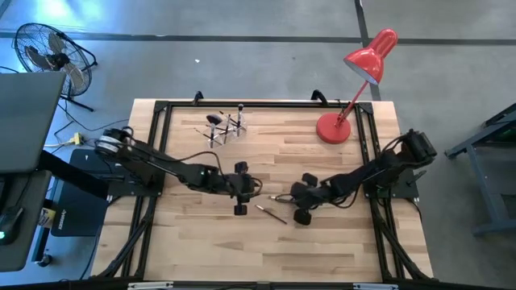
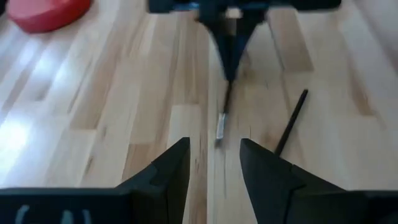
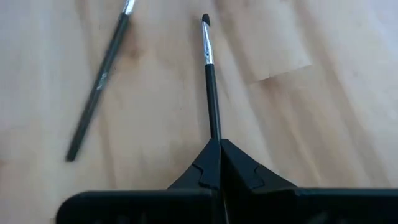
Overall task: Put items in baskets/containers
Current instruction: Put the eyeshadow brush sponge into the transparent organizer
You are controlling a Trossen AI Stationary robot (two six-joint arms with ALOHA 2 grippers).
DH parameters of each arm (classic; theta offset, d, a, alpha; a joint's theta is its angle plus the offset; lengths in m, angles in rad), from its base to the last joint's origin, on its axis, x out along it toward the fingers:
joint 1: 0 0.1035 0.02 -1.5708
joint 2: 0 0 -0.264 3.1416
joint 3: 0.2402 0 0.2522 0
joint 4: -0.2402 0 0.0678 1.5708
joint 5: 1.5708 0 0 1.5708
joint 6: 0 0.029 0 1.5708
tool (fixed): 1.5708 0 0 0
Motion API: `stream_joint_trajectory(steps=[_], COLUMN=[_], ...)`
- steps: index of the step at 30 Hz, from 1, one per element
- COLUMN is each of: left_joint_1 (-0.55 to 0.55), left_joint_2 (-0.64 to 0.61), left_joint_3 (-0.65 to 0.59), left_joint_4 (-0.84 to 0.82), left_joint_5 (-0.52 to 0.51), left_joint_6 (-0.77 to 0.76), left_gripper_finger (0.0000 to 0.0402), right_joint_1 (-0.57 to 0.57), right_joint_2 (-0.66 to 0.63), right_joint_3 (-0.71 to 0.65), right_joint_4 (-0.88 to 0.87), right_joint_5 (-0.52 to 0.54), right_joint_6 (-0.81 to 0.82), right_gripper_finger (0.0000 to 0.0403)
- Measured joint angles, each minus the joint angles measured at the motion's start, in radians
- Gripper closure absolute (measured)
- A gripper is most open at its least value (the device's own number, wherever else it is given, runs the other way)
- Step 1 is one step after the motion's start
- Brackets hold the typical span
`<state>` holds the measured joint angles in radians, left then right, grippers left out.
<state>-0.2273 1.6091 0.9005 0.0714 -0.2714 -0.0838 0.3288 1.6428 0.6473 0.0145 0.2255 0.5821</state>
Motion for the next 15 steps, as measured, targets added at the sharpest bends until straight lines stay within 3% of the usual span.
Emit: stream_joint_trajectory(steps=[6,10,15], left_joint_1=[0.03,0.078,0.106], left_joint_2=[0.099,0.194,0.265], left_joint_3=[0.052,0.156,0.273], left_joint_4=[-0.011,-0.152,-0.214], left_joint_5=[0.004,0.076,0.15], left_joint_6=[0.034,0.027,0.058], left_gripper_finger=[0.0263,0.0263,0.0263], right_joint_1=[-0.035,-0.049,-0.049], right_joint_2=[-0.003,-0.002,-0.002], right_joint_3=[-0.017,-0.017,-0.017], right_joint_4=[0.024,0.045,0.047], right_joint_5=[-0.002,0.0,0.007], right_joint_6=[-0.04,-0.049,-0.044], right_gripper_finger=[0.0401,0.0401,0.0402])
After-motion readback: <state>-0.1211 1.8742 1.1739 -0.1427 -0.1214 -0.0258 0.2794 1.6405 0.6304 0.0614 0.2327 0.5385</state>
